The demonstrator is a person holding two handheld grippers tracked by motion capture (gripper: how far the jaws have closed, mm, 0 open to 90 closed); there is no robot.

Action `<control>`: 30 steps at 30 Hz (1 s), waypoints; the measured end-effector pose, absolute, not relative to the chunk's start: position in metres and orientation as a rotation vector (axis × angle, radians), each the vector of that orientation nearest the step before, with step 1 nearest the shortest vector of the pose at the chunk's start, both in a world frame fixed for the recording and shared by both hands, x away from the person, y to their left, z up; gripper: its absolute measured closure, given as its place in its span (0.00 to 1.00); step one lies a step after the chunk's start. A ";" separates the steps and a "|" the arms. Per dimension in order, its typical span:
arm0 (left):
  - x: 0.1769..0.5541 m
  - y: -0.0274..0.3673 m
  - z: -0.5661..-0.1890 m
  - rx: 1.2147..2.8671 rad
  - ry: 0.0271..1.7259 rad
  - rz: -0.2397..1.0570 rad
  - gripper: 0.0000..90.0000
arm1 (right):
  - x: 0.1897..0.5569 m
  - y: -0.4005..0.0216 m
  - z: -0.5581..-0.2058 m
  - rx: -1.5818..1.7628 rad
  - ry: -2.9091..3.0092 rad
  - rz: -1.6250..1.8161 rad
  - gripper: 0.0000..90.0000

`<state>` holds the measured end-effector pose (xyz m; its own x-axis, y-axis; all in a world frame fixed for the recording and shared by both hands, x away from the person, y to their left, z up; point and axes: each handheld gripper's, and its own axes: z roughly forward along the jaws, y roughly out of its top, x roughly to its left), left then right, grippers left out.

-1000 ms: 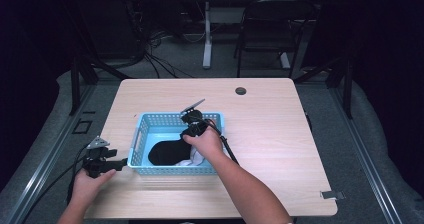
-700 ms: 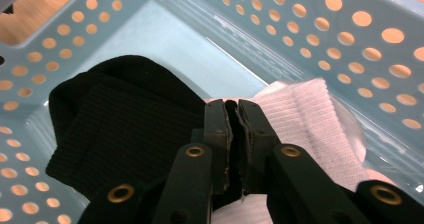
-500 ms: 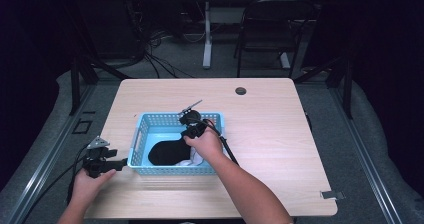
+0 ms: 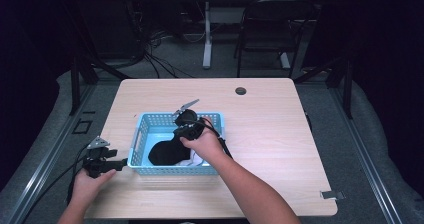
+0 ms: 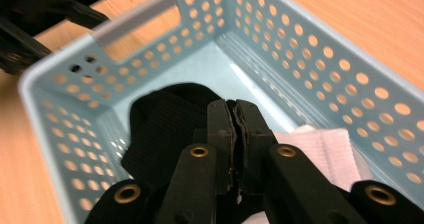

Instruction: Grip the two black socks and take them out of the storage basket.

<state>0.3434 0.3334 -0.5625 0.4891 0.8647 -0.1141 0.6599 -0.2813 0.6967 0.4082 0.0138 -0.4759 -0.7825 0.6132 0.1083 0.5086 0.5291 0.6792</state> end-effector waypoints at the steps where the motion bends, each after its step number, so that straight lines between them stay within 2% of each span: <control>1: 0.343 0.333 -0.563 2.036 1.253 0.375 0.30 | 0.408 0.013 -0.473 0.960 2.628 1.091 0.96; 14: 0.344 0.333 -0.563 2.042 1.251 0.374 0.30 | 0.395 0.003 -0.407 0.837 2.563 1.186 0.96; 19: 0.344 0.333 -0.563 2.041 1.252 0.375 0.30 | 0.392 -0.006 -0.392 0.829 2.542 1.190 0.96; 30: 0.343 0.333 -0.563 2.044 1.253 0.375 0.30 | 0.380 -0.049 -0.357 0.850 2.473 1.218 0.96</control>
